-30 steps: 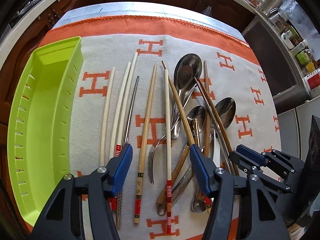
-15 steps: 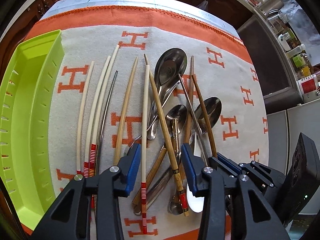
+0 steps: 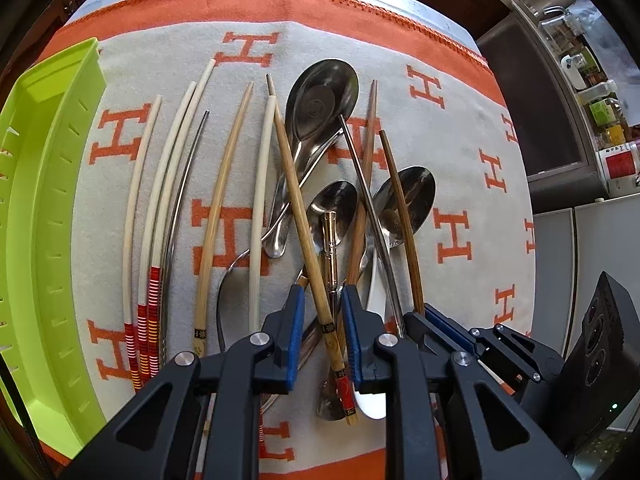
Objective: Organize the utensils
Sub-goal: 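Carry both chopsticks into the green tray and open both grippers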
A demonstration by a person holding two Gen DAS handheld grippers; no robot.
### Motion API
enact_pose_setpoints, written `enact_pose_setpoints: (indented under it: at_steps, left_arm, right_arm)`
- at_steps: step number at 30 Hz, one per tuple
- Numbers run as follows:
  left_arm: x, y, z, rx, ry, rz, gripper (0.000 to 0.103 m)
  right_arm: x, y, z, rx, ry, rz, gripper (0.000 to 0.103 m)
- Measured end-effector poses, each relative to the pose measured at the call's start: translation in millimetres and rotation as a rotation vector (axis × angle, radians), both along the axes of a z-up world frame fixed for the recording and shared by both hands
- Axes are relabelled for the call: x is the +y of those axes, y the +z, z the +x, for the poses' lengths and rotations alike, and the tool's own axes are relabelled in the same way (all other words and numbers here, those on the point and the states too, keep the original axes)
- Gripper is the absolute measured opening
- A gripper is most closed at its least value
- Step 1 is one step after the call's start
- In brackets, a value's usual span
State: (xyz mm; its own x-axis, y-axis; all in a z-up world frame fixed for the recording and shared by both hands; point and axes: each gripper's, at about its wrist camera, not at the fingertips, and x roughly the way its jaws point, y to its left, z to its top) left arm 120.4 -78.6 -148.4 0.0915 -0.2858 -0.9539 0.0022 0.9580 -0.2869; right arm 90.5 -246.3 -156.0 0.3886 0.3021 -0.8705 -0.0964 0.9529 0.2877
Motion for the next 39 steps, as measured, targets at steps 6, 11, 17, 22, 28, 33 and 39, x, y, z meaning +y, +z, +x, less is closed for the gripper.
enact_pose_setpoints:
  at_steps: [6, 11, 17, 22, 28, 33, 39]
  left_arm:
    - [-13.8, -10.7, 4.2, 0.016, -0.011, -0.011, 0.019]
    - [-20.7, -16.3, 4.7, -0.010, -0.027, -0.003, 0.011]
    - [-17.8, 0.3, -3.0, -0.074, -0.078, 0.007, 0.011]
    - [-1.5, 17.5, -11.5, -0.102, -0.086, -0.026, 0.005]
    - [18.5, 28.7, -18.5, -0.135, -0.087, -0.025, 0.005]
    - [32.8, 46.7, -29.2, -0.198, -0.095, -0.016, 0.005]
    - [76.4, 79.0, -44.6, -0.296, -0.054, 0.048, 0.005]
  right_arm:
    - [3.7, -0.7, 2.2, 0.000, -0.005, 0.002, 0.007]
    - [0.9, 0.9, 0.0, 0.001, -0.025, 0.017, 0.007]
    - [-2.5, 16.3, -6.7, -0.025, -0.043, 0.028, 0.007]
    - [-0.7, 32.5, -11.8, -0.051, -0.043, 0.033, 0.007]
    - [12.3, 43.3, -14.5, -0.071, -0.025, 0.021, 0.007]
    - [24.9, 51.8, -17.9, -0.075, -0.015, 0.024, 0.007]
    - [49.2, 72.7, -12.9, -0.087, 0.011, 0.052, 0.007]
